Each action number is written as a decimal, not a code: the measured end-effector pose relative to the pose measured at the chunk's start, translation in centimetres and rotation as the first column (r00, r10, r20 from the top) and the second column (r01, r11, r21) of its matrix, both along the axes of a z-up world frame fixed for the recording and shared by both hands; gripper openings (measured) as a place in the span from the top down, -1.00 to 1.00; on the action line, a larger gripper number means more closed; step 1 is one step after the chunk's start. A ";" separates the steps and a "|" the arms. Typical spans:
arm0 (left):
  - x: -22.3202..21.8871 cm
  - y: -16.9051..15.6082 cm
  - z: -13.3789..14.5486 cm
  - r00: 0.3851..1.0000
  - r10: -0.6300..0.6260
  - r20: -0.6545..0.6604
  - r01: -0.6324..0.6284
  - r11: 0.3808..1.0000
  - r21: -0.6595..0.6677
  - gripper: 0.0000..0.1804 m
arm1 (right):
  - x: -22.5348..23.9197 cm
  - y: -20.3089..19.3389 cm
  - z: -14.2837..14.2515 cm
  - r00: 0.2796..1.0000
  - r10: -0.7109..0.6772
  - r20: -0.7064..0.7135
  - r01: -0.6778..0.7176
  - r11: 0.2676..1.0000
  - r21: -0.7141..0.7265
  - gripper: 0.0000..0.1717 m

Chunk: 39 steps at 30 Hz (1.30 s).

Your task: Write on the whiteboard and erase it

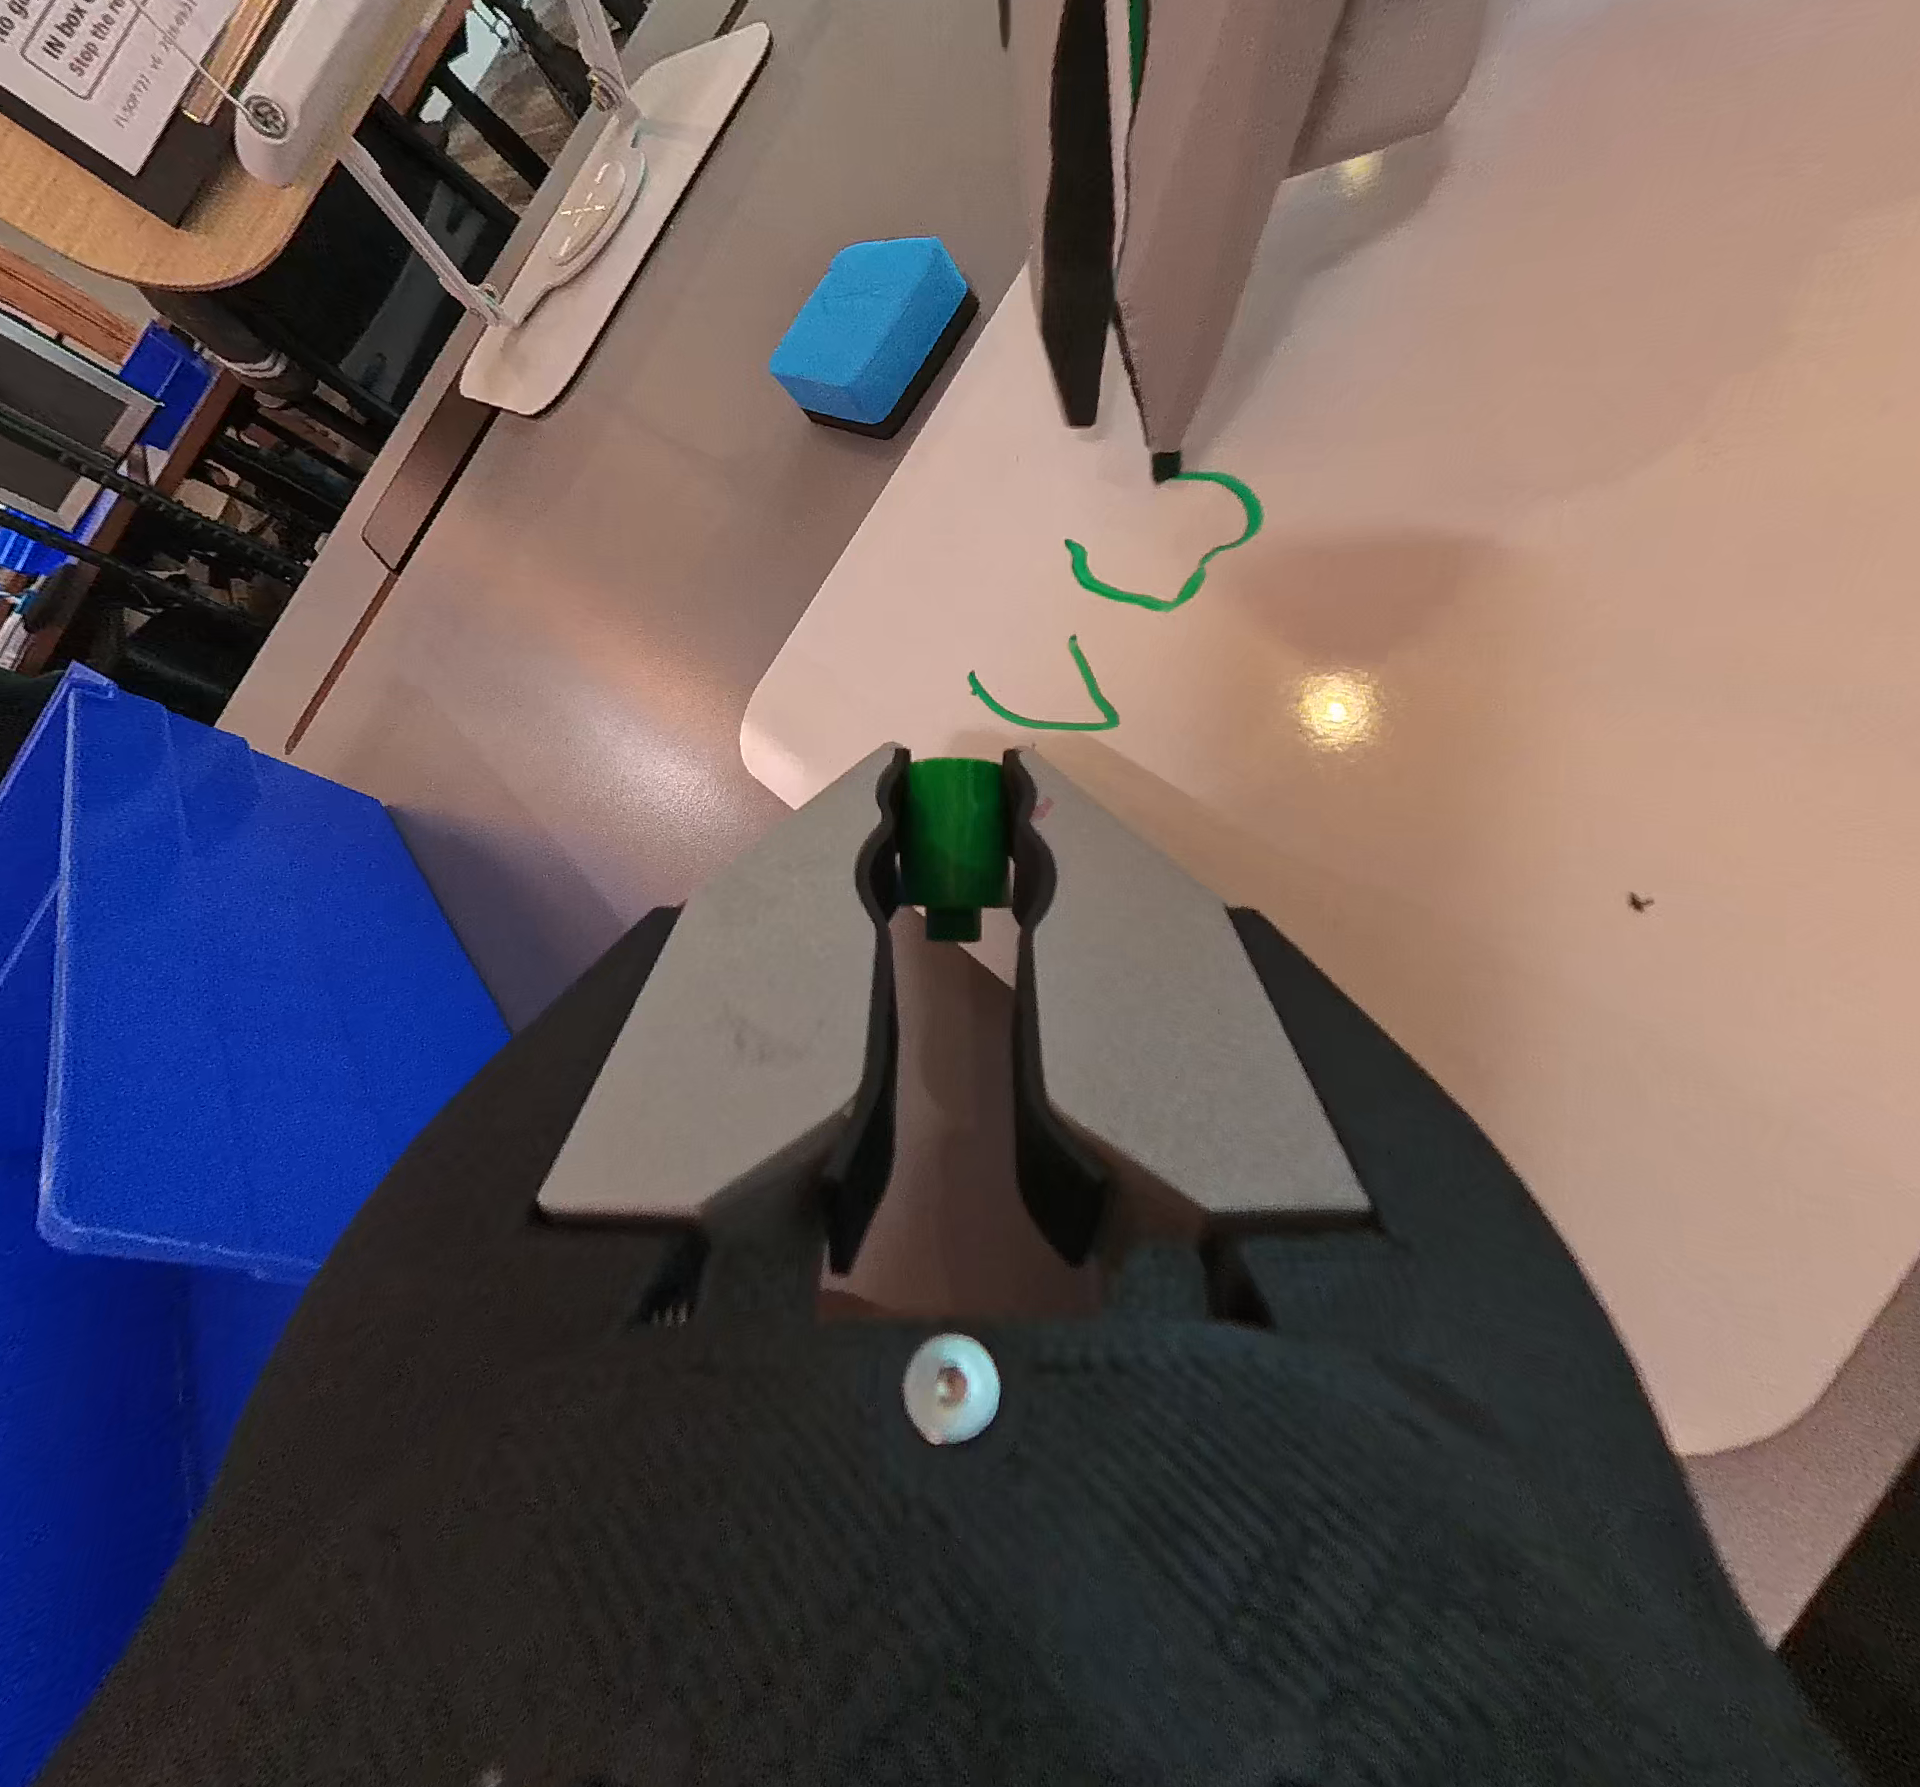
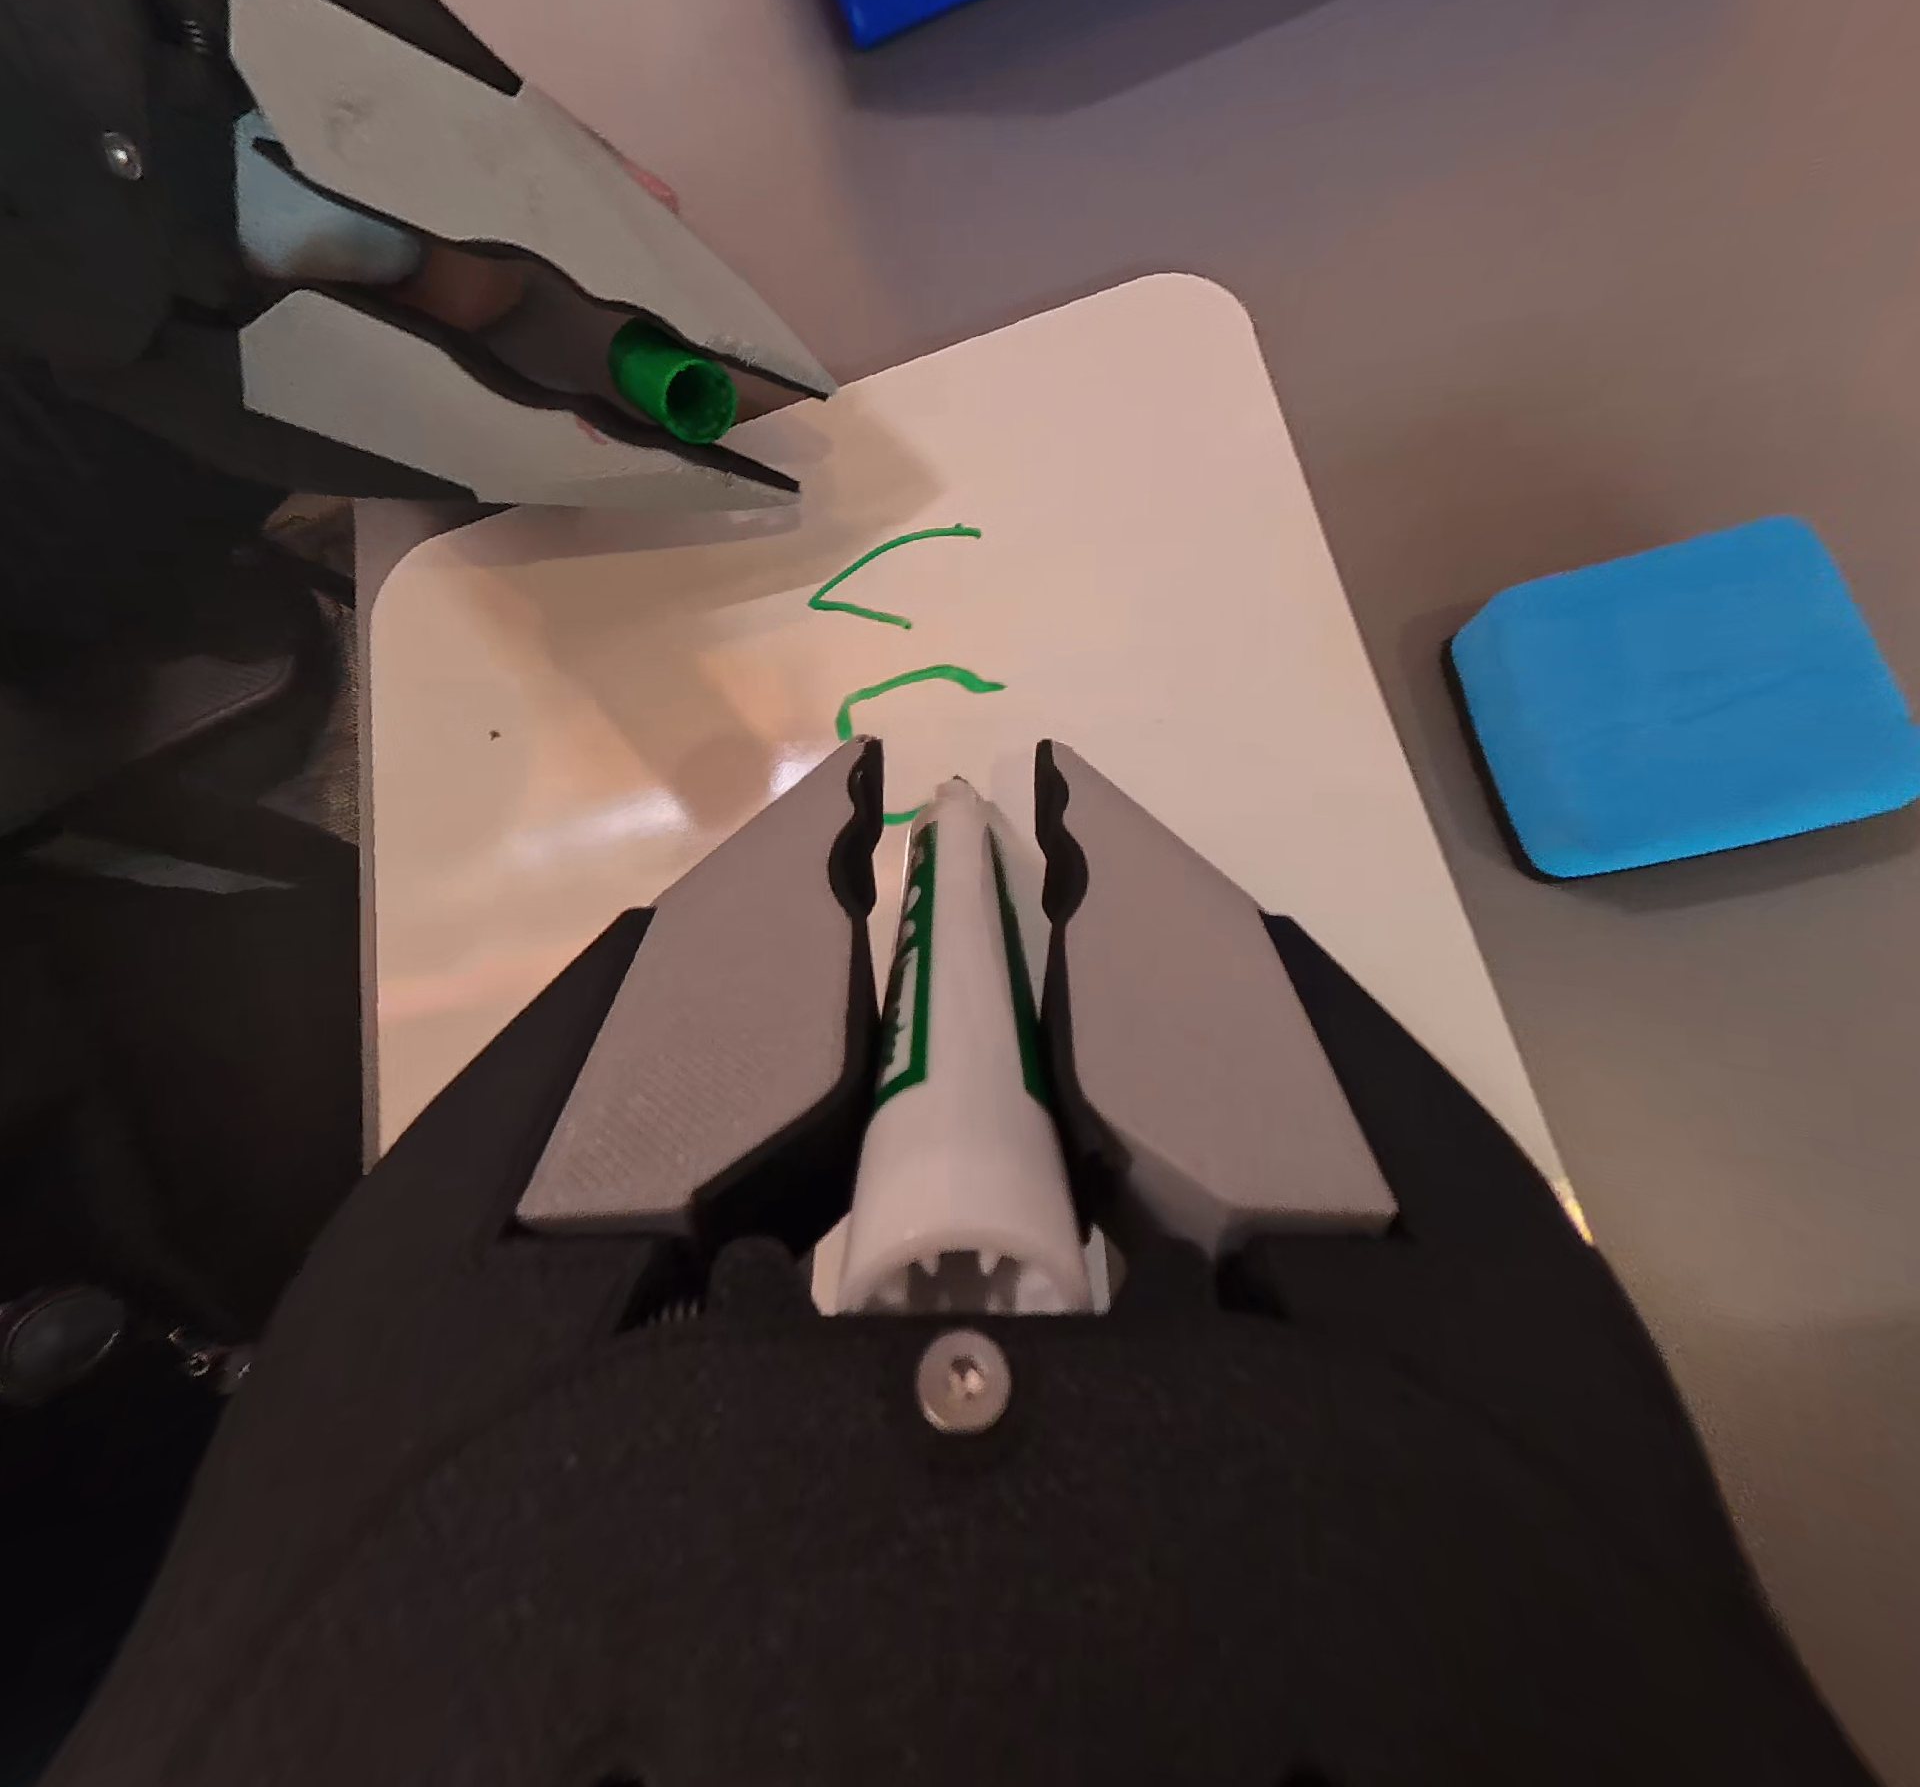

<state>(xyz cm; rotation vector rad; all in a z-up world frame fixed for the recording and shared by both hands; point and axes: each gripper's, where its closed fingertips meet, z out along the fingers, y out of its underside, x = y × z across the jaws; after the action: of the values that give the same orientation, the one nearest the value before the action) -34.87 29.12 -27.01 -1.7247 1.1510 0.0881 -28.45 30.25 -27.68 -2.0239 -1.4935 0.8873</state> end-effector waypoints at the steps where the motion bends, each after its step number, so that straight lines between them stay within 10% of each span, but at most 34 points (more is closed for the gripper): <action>1: 0.0 0.0 0.0 1.000 0.000 -0.002 0.000 1.000 0.001 0.84 | -0.2 0.2 0.0 1.000 -0.003 -0.001 0.003 1.000 0.001 0.66; 39: 0.1 -0.3 -0.3 1.000 0.007 -0.014 -0.007 1.000 0.001 0.84 | 0.3 -0.9 -0.7 0.998 0.042 0.041 -0.040 0.998 -0.043 0.66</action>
<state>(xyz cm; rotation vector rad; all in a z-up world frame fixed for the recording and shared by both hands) -34.78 28.83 -27.28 -1.7296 1.1543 0.1053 -28.12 29.34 -28.37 -2.0603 -1.5560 0.9049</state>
